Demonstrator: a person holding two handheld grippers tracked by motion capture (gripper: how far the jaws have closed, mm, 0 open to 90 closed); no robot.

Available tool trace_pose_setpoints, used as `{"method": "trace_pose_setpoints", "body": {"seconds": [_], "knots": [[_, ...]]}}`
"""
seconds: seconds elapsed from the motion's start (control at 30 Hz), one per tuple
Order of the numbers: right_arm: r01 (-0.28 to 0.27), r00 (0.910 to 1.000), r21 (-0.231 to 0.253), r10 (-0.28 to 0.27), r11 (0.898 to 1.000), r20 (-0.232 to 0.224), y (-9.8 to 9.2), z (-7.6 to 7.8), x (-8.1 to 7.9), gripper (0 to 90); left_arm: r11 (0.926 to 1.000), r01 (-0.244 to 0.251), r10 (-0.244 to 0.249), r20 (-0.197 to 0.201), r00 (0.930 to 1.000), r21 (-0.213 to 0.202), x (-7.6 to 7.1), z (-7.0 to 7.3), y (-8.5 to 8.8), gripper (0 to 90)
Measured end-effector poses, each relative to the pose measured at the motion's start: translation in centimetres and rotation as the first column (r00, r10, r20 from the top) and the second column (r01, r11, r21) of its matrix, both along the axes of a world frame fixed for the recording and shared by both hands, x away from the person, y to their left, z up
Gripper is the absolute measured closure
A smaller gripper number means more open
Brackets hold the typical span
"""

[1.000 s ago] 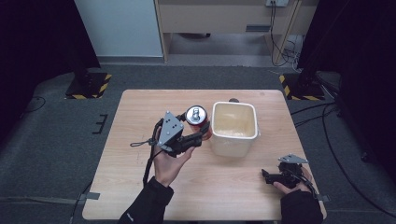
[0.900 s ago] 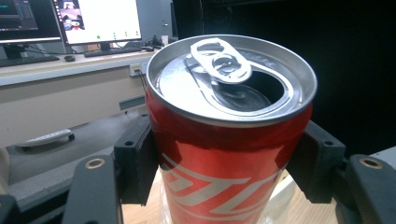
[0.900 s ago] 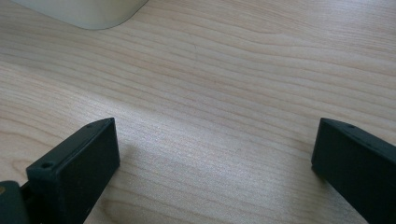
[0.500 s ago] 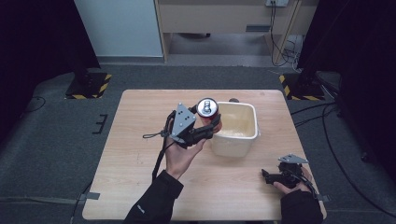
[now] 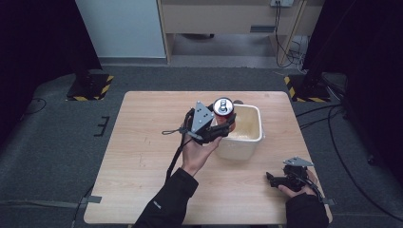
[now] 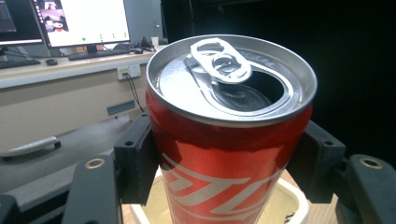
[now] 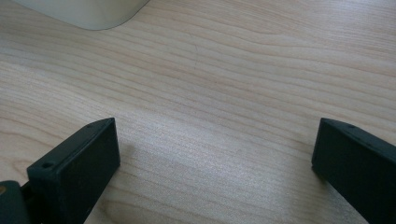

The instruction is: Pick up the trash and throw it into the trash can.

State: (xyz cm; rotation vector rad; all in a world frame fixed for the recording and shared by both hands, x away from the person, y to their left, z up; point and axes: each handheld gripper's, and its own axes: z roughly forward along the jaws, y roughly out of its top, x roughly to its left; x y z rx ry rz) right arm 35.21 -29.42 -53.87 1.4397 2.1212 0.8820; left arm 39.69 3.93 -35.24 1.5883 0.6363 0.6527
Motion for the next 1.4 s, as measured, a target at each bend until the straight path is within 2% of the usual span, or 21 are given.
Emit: {"method": "trace_pose_setpoints", "body": {"seconds": [0.37,0.83,0.93,1.13,1.4], "knots": [[-0.002,1.0,0.002,0.002,1.0,-0.001,0.0,0.0,0.0,1.2,0.9994,-0.024,0.026,-0.067,0.9974,0.024,2.2,-3.0,-0.9,33.5],[-0.001,1.0,0.002,0.001,1.0,-0.001,0.0,0.0,0.0,1.2,0.9979,-0.006,0.015,-0.145,0.9894,0.065,3.0,-6.7,-1.7,33.4],[0.0,1.0,0.003,0.0,1.0,-0.001,0.0,0.0,0.0,1.2,0.998,-0.002,0.012,-0.157,0.9874,0.063,3.1,-7.1,-1.8,33.3],[0.0,1.0,0.003,0.0,1.0,-0.001,0.0,0.0,0.0,1.2,0.996,0.007,0.009,-0.186,0.9825,0.089,3.3,-7.7,-2.1,32.9],[-0.001,1.0,0.003,0.001,1.0,0.0,0.0,0.0,0.0,1.2,0.9973,0.007,0.006,-0.17,0.9854,0.073,2.7,-7.6,-1.3,29.3]]}}
